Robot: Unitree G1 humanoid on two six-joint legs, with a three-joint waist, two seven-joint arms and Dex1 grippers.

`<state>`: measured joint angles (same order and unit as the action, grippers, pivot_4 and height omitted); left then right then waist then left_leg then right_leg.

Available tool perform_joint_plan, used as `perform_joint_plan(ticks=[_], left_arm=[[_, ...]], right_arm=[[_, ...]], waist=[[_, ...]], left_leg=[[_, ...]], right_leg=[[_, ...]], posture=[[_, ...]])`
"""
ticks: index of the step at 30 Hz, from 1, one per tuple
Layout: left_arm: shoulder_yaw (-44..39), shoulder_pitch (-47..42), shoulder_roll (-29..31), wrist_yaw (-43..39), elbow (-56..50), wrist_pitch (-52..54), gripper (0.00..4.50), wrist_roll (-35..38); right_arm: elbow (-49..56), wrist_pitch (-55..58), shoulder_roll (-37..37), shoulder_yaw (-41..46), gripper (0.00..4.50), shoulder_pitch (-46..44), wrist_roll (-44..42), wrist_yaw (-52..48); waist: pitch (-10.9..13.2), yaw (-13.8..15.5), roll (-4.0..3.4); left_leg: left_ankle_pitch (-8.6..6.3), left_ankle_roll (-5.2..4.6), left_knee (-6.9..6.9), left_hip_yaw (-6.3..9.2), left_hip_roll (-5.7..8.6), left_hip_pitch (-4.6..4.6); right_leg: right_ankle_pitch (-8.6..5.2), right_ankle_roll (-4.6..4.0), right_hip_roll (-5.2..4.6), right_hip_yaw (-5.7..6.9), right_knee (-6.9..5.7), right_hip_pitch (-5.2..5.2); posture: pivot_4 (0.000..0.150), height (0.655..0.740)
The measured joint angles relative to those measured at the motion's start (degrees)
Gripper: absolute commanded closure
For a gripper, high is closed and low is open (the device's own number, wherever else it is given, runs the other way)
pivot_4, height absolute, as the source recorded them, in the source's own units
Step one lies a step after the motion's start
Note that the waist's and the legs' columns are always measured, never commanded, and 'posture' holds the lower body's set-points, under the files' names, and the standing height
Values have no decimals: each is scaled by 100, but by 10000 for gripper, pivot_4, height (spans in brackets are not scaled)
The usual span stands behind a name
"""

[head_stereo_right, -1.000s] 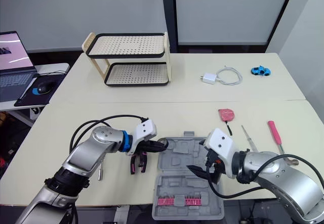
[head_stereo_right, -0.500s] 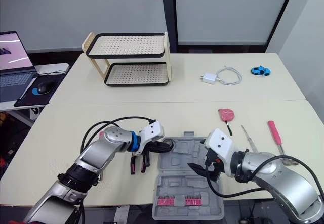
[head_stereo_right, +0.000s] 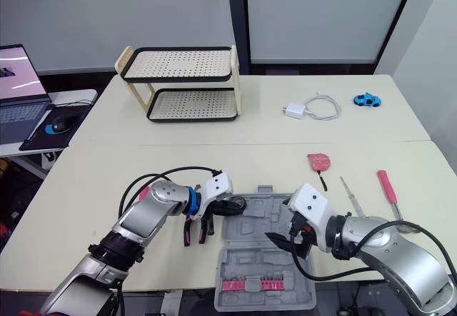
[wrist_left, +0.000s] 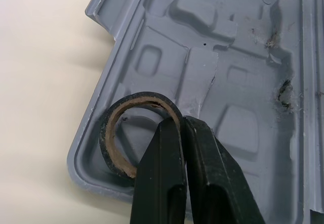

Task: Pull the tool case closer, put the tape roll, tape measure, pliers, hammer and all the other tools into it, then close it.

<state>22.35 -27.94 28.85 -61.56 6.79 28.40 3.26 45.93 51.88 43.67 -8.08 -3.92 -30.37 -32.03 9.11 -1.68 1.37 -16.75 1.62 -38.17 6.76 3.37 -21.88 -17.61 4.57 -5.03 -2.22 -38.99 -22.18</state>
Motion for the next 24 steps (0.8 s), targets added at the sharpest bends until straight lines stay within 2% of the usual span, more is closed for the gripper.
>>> perform_joint_plan(ticks=[6, 7, 10, 17, 24], left_arm=[[0, 0, -6, -3, 27, -9, 44704, -1], [0, -1, -6, -7, 28, -8, 39933, 0], [-1, -17, 1, -33, 25, 16, 32687, 20], [-223, -33, 273, -70, -412, 165, 10515, 162], [-597, -39, 336, -216, -593, -38, 10515, 566]], right_arm=[[0, 17, 0, 1, 0, -1, -3, 1], [0, 21, 0, 2, 0, -2, -5, 1], [1, 34, 0, 2, 0, -2, -7, 2], [11, 100, 0, 18, 0, -1, -15, 5], [12, 101, 3, 31, 0, -2, -10, -4]], waist=[[0, 0, 0], [0, 0, 0], [0, 1, 0], [0, 0, 0], [0, 3, 0]], left_leg=[[0, 0, 0, 0, 0, 0], [0, 0, 0, 0, 0, 0], [0, 0, 0, 0, 0, 0], [0, 0, 0, 1, -1, 0], [1, 1, 0, 1, 0, 0]], right_leg=[[0, 0, 0, 0, 0, 0], [0, 0, 0, 0, 0, 0], [0, 0, 0, 0, 0, 0], [0, 0, 0, 0, 0, 0], [0, 0, -1, 0, 1, 1]], posture=[[1500, 7400], [1500, 7400], [1500, 7400], [1500, 7400], [1500, 7400]])
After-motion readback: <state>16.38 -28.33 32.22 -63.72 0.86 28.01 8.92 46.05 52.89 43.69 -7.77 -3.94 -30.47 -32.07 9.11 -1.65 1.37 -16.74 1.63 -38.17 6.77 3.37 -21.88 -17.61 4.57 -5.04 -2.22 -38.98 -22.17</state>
